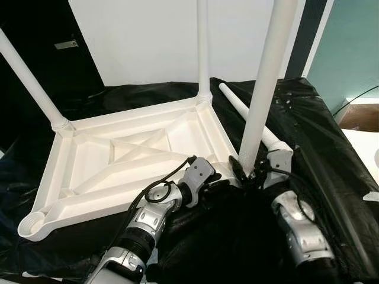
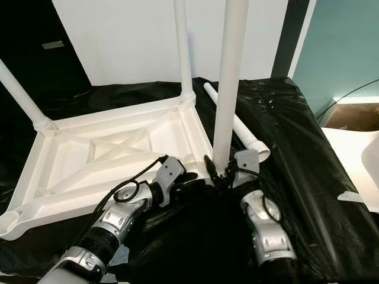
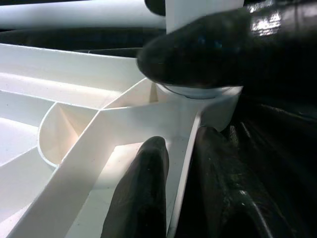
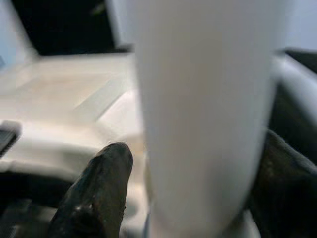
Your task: Building children table
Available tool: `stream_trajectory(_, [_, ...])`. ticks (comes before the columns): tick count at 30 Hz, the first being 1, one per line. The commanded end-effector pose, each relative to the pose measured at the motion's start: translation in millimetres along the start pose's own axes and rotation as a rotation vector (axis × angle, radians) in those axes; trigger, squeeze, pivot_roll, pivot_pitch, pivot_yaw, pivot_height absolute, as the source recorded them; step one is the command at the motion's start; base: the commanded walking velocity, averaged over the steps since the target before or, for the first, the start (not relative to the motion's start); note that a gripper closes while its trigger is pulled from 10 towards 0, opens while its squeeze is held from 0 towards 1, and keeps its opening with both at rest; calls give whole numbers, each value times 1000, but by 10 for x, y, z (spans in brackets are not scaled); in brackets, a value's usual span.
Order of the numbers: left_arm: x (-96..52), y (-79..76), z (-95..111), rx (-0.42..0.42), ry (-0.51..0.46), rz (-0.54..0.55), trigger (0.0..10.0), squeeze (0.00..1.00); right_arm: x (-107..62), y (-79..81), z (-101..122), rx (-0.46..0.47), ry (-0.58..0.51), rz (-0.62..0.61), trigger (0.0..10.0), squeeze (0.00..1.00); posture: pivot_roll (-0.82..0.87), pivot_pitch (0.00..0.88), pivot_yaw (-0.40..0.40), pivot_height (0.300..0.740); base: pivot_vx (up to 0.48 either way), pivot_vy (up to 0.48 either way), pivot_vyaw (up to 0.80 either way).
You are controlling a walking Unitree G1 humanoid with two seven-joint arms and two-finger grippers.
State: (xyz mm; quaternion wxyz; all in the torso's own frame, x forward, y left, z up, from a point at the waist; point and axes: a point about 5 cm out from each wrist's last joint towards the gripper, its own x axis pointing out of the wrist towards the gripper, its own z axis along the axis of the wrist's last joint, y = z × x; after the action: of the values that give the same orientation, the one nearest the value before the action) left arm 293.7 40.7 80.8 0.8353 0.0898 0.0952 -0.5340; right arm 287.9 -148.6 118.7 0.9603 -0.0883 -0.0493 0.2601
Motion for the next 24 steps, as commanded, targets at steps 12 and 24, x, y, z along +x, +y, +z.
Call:
stream_trajectory(12, [-31, -194, -429, -107, 169, -88, 10000, 0, -26, -212, -55, -10, 132, 464, 0, 0, -49, 0, 60, 740, 0, 0, 0])
stream_trajectory(24, [-34, -189, -432, -108, 169, -84, 10000, 0, -90, -329, -74, 1, 174, 501, 0, 0, -53, 0, 60, 740, 0, 0, 0])
